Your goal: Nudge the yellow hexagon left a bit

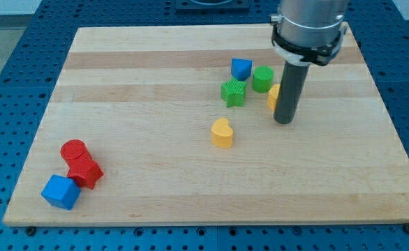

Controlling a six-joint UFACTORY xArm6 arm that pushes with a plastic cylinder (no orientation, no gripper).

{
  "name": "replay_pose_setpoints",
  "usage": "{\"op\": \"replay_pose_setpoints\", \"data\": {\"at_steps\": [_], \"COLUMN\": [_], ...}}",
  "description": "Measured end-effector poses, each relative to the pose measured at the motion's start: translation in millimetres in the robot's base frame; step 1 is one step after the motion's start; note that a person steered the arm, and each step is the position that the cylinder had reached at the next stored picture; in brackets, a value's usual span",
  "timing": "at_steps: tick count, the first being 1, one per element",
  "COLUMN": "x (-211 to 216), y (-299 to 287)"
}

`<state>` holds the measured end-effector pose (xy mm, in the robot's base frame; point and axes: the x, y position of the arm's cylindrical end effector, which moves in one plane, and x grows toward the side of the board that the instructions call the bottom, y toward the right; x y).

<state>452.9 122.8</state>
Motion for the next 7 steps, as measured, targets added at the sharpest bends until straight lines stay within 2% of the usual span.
{"op": "replay_pose_setpoints", "data": {"at_steps": [2, 7], "x": [0, -20], "y": [32, 24]}}
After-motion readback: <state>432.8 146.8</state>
